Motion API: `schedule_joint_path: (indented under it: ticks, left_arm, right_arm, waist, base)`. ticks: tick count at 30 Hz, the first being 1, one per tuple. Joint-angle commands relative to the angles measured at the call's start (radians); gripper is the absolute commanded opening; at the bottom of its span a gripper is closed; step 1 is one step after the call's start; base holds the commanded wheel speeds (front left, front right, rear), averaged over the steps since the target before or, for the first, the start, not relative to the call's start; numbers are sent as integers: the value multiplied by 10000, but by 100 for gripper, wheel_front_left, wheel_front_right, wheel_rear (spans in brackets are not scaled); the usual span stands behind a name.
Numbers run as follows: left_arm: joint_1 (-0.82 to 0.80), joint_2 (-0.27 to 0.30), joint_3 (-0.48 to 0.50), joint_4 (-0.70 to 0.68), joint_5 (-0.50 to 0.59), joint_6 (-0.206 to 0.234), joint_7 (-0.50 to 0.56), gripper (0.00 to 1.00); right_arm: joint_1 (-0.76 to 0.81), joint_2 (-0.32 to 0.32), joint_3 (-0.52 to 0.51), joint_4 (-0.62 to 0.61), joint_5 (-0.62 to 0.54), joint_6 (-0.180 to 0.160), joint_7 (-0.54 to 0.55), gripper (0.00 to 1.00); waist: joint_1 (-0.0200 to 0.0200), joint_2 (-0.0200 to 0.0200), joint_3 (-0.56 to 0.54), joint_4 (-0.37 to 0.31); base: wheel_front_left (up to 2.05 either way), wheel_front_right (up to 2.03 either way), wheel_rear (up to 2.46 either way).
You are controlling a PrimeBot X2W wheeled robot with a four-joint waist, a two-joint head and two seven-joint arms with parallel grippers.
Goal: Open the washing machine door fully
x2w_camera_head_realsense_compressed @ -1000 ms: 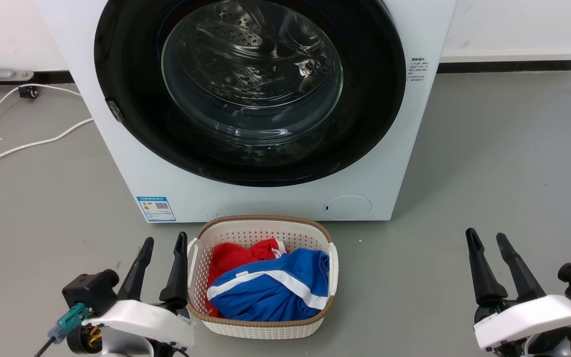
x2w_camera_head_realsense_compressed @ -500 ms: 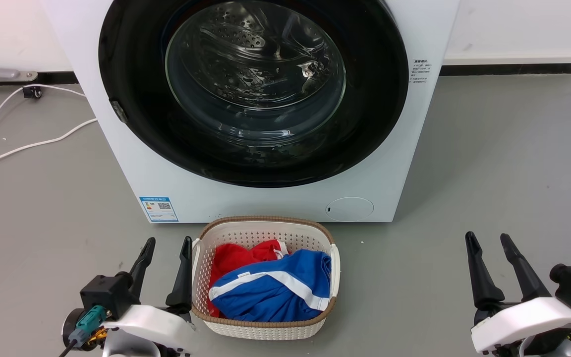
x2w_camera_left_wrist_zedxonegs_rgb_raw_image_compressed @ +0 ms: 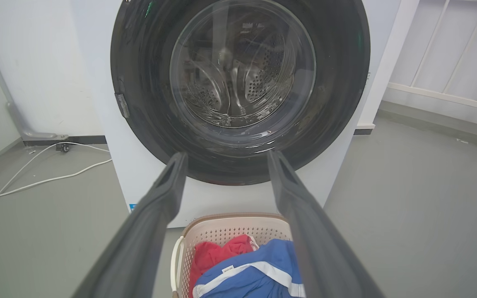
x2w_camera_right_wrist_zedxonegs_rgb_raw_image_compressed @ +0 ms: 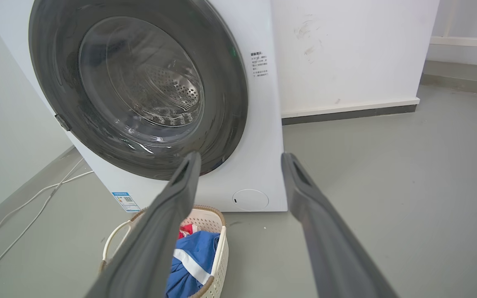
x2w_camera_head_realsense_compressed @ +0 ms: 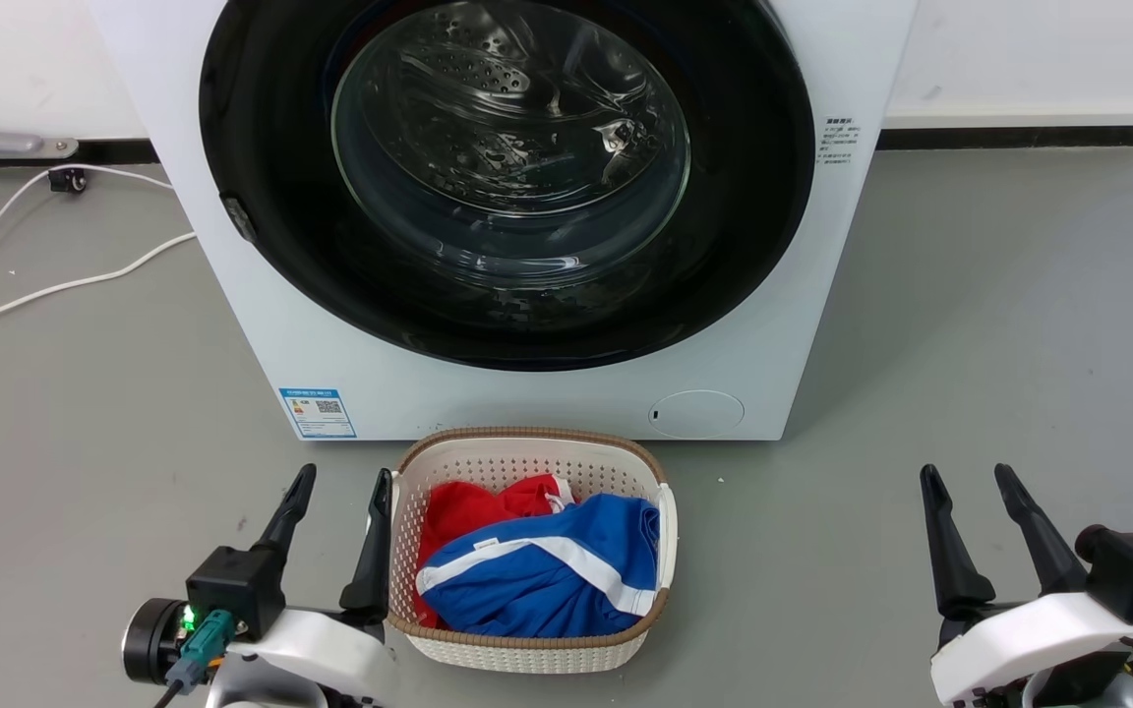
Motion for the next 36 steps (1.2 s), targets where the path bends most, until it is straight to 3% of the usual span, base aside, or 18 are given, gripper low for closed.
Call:
schedule_joint_path:
  ticks: [1, 21, 36]
  left_arm:
    - [-109, -1, -36, -40, 162, -13, -116, 100]
    - [-148, -50, 39, 109, 1230, -12, -460, 100]
    - [-153, -232, 376, 466, 601, -237, -496, 100]
  right_arm:
    - [72, 24, 24, -48, -210, 23, -80, 100]
    - [110, 37, 234, -23, -1235, 26, -293, 100]
    - [-20, 37, 222, 221, -915, 16, -310, 100]
  waist:
    - [0, 0, 8, 2]
    - [0, 0, 64, -19]
    - [0, 0, 41, -46]
  base:
    - [0, 0, 0]
    - [0, 0, 0]
    - [0, 0, 0]
